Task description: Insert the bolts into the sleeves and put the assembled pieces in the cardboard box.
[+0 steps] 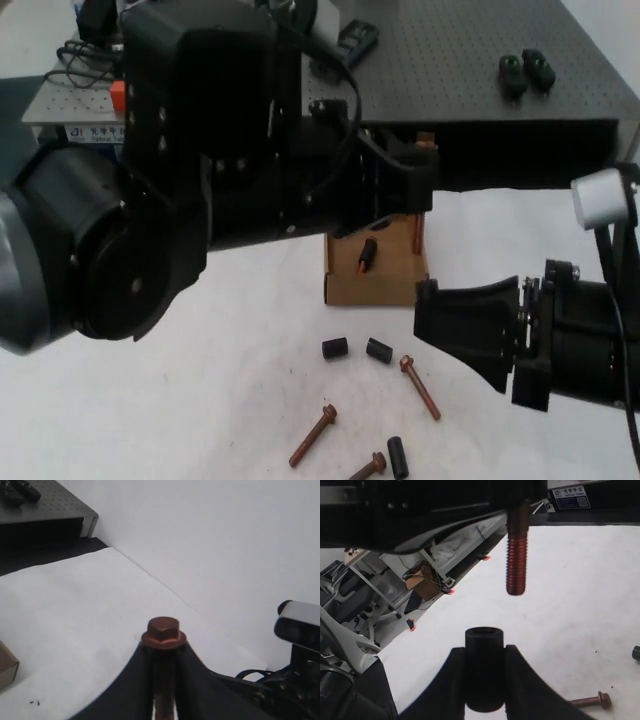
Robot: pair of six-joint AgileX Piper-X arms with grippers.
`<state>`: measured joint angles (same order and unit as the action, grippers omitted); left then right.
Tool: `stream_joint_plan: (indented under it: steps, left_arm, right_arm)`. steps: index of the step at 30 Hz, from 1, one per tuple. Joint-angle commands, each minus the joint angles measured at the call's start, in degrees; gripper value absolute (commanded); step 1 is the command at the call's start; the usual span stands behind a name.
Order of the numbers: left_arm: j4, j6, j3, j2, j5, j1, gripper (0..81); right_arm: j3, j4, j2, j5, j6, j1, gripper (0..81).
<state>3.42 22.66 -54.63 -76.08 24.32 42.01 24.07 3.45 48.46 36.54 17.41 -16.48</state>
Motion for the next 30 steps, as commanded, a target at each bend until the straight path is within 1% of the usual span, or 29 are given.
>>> stream_joint_plan:
  steps: [1,6,13,15,19,22,30]
  left_arm:
    - [2.5,1.6,0.1,0.7,1.2,-0.3,0.6]
    - [3.2,2.2,0.1,0.7,2.1,-0.3,0.6]
    - [3.2,2.2,0.1,0.7,2.1,-0.3,0.6]
    - [3.1,2.3,0.1,0.7,2.1,-0.3,0.6]
    - [3.1,5.1,0.1,0.7,2.1,-0.3,0.6]
    - [3.1,6.8,0.1,0.7,2.1,-0.3,0.6]
    - [4.6,6.9,0.1,0.7,2.0,-0.3,0.6]
  right_arm:
    - [0.3,2.6,0.9,0.3,1.5,-0.2,2.2]
    - [0.3,6.3,2.1,-0.4,1.4,-0.2,2.2]
    - [0.3,8.7,2.1,-5.3,3.3,-0.2,2.2]
    - [0.3,9.9,2.1,-5.6,3.3,-0.2,2.2]
    - [0.3,12.9,2.1,-6.7,3.3,-0.2,2.2]
    - [0.3,12.7,2.1,-6.8,3.3,-0.2,2.2]
    - [0.2,11.9,2.1,-5.9,3.3,-0.2,2.2]
